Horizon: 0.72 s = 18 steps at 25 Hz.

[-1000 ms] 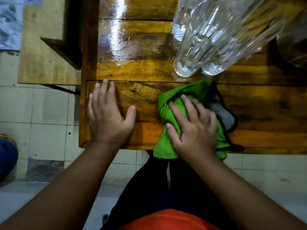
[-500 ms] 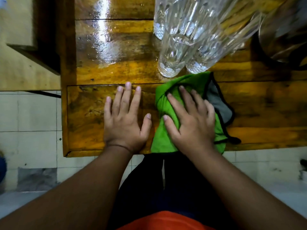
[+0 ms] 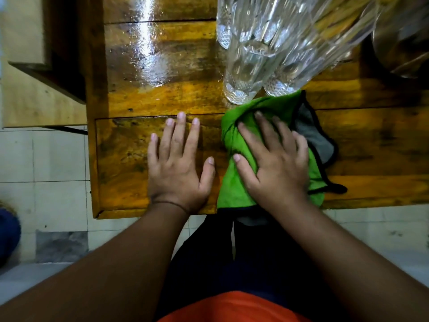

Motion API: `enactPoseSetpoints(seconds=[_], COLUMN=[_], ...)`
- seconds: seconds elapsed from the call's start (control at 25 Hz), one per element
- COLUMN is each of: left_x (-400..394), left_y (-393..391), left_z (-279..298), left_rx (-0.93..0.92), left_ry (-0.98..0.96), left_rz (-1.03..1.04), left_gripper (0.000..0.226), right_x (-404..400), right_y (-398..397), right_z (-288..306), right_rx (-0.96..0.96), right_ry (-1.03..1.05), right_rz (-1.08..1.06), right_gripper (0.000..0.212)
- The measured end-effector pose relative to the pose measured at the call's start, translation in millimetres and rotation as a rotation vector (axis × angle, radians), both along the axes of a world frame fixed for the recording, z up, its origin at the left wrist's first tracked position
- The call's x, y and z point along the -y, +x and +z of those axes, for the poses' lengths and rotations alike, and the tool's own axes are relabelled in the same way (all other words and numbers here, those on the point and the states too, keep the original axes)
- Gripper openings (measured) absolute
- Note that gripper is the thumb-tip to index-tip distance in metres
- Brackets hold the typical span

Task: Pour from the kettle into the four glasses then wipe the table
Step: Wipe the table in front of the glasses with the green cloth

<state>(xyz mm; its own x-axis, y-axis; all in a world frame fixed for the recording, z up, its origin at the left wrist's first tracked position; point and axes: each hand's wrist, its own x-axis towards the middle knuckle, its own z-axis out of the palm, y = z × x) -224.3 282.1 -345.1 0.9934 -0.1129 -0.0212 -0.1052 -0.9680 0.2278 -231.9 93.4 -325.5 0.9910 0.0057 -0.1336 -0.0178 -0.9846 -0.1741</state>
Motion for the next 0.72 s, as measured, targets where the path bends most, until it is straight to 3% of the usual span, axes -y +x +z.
enactPoseSetpoints(seconds=[0.2, 0.44, 0.64, 0.72], left_x=[-0.5, -0.9, -1.1, 3.7], left_y=[-0.3, 0.3, -2.0, -3.2], left_z=[-0.4, -0.4, -0.5, 0.6], left_rx=[-0.003, -0.018, -0.04, -0.04], left_ry=[0.006, 0.03, 0.064, 0.095], left_rz=[-0.003, -0.021, -0.024, -0.022], left_gripper=[0.076, 0.076, 0.075, 0.075], right_x=[25.1, 14.5, 60.9, 62.1], right_y=[-56.0, 5.4, -51.6, -33.8], right_z=[1.4, 1.5, 2.3, 2.7], right_rx=[0.017, 0.007, 0.013, -0.026], right_ry=[-0.028, -0.029, -0.029, -0.022], right_rz=[0.043, 0.037, 0.052, 0.047], right_gripper=[0.057, 0.058, 0.059, 0.059])
